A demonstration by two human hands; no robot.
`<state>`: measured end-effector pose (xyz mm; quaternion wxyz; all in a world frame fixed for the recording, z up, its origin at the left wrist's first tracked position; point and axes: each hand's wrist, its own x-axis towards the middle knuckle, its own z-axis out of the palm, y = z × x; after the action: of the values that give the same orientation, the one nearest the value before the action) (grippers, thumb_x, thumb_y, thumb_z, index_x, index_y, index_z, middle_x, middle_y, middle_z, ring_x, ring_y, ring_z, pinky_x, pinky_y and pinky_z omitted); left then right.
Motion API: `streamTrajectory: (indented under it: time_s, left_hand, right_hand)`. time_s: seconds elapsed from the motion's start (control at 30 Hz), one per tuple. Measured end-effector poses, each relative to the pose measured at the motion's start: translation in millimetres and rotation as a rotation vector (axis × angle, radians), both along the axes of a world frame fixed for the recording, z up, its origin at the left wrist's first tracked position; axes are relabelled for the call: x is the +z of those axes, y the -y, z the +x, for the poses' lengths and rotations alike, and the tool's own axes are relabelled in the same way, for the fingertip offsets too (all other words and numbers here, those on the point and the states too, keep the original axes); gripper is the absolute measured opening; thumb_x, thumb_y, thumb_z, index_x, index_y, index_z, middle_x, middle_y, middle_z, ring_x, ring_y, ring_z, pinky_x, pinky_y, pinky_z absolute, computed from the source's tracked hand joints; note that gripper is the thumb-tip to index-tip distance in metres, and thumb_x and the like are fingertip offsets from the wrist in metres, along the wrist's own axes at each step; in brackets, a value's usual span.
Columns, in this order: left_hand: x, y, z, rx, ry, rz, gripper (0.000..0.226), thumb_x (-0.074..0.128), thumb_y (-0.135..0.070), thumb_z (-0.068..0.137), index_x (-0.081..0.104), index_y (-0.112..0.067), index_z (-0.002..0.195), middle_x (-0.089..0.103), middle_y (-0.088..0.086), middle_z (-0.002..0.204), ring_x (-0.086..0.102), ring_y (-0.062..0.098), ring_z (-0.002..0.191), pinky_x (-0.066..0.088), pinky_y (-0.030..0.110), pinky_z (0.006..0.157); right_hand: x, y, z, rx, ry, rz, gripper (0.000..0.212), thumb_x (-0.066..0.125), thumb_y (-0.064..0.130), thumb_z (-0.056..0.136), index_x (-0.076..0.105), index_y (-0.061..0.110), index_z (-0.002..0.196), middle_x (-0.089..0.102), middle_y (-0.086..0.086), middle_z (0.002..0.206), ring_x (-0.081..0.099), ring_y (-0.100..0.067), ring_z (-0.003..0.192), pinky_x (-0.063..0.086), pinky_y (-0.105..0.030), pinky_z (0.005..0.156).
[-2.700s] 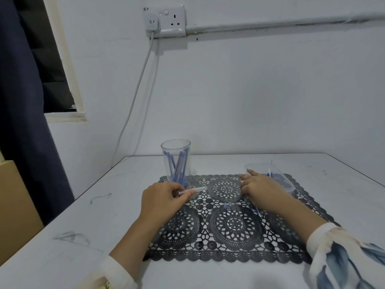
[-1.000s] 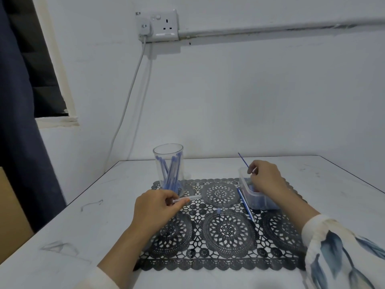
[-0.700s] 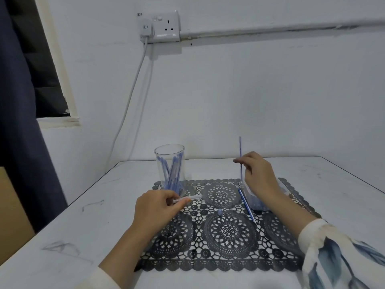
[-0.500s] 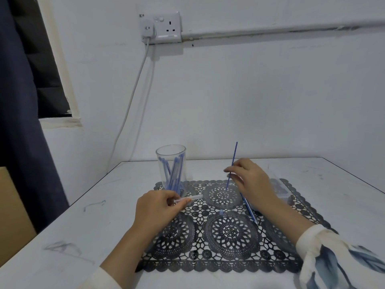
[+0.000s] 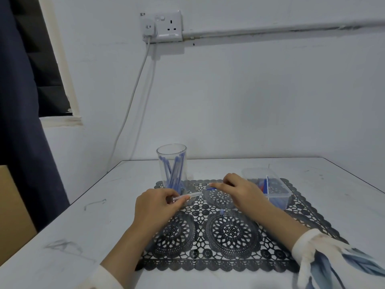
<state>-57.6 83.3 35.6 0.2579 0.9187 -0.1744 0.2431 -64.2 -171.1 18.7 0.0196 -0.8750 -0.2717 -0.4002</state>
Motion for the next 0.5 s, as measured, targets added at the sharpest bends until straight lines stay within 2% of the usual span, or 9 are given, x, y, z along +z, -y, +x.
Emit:
streamTrajectory:
  time_s: [0.13, 0.5]
  left_hand:
    - [-0.8, -0.1, 0.1, 0.008, -0.005, -0.011, 0.037, 0.056, -0.066, 0.076, 0.071, -0.032, 0.077, 0.055, -0.016, 0.055, 0.052, -0.001, 0.058, 0.032, 0.016, 0.051]
    - [0.6, 0.7, -1.6, 0.002, -0.006, 0.004, 0.039, 0.055, -0.066, 0.076, 0.071, -0.031, 0.077, 0.054, -0.015, 0.054, 0.05, -0.001, 0.057, 0.031, 0.015, 0.051]
  right_hand:
    - [-1.7, 3.2, 2.7, 0.014, -0.01, -0.004, 0.066, 0.069, -0.013, 0.064, 0.062, 0.023, 0.12, 0.056, -0.004, 0.08, 0.049, -0.015, 0.063, 0.046, -0.029, 0.047]
    - [-2.8, 3.0, 3.8, 0.024, -0.013, -0.002, 0.062, 0.073, -0.008, 0.066, 0.064, 0.024, 0.118, 0.058, -0.005, 0.082, 0.052, -0.016, 0.065, 0.045, -0.026, 0.049]
